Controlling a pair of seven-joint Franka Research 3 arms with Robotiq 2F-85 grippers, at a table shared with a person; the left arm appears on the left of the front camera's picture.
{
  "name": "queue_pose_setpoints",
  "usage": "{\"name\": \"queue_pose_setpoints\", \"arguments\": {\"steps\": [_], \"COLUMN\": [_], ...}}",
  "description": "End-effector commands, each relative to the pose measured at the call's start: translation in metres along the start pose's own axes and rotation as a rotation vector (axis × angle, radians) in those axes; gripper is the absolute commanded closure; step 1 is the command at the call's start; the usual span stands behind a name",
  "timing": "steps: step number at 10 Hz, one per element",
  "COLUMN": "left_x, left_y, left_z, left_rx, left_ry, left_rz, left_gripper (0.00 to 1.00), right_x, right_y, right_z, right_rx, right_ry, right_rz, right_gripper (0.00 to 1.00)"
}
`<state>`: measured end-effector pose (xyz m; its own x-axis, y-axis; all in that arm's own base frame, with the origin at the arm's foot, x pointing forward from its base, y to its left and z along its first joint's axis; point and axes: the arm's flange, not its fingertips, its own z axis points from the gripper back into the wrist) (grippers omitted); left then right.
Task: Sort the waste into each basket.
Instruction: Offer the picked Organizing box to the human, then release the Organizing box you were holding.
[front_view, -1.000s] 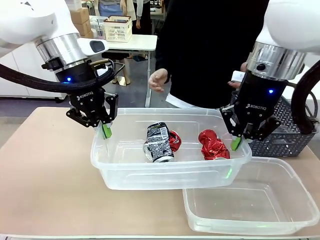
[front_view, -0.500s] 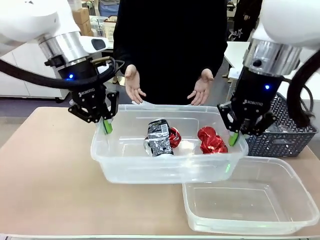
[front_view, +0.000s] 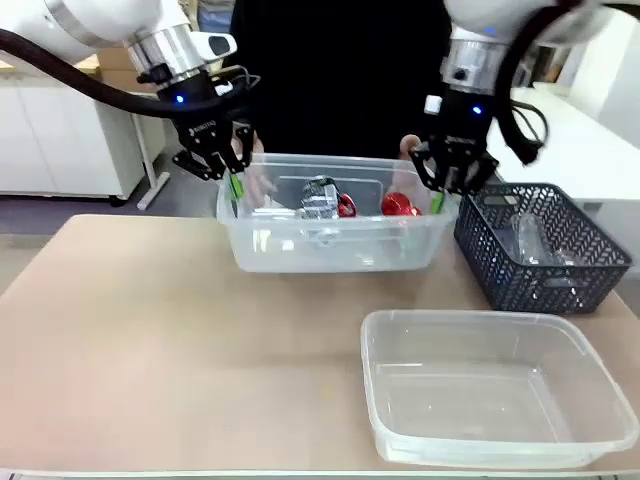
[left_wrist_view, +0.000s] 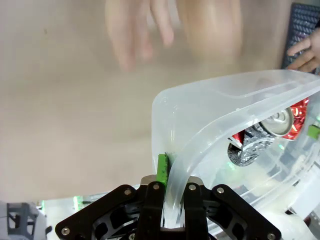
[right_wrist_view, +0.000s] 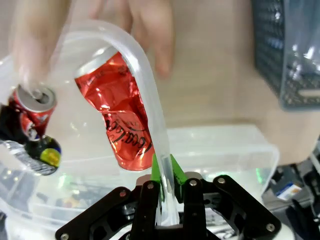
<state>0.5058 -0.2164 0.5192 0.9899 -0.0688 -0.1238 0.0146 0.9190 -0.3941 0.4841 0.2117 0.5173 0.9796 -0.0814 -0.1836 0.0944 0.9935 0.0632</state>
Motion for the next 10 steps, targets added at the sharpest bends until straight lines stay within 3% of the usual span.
{"name": "queue_pose_setpoints", "arguments": {"steps": [1,2,3,10], "left_x": [0.018,0.0,0.0,0.0], "left_y": [-0.011,0.0,0.0,0.0], "left_z": [0.006,0.0,0.0,0.0], "left_rx": [-0.043,0.0,0.0,0.0], "left_ry": [-0.014,0.0,0.0,0.0], "left_rz": [0.042,0.0,0.0,0.0], "left_gripper": [0.94,0.94,0.94,0.94], "right_x": [0.022,0.025,0.021,0.021], "right_y": [0.016,0.015,0.003,0.003], "right_z": [-0.003,-0.012,-0.008,-0.008], "right_rx": [0.017,0.053,0.003,0.003], "right_ry": [0.008,-0.016,0.016,0.016], "right_rz": [0.056,0.052,0.015,0.015], "right_gripper": [0.94,0.94,0.94,0.94]}}
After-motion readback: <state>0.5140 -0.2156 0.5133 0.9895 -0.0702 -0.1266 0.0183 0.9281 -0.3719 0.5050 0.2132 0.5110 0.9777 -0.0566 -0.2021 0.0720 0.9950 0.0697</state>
